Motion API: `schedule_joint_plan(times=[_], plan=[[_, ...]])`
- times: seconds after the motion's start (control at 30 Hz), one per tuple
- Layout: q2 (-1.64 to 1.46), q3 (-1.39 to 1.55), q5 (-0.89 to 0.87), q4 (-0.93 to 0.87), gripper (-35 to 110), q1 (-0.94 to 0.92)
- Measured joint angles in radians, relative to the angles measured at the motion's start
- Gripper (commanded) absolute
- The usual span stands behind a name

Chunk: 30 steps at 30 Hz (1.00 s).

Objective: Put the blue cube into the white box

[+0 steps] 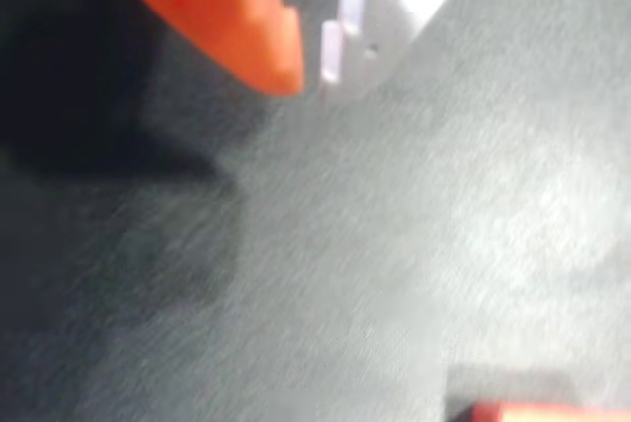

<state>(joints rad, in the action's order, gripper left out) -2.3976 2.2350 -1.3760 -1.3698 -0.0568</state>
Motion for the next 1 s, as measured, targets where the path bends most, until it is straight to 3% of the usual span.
schedule_joint_plan(times=[0.6, 1.0], plan=[[-0.738, 0.543, -0.021, 0.011, 0, 0.014], [-0.804, 0.716, -0.066, 0.034, 0, 0.014]])
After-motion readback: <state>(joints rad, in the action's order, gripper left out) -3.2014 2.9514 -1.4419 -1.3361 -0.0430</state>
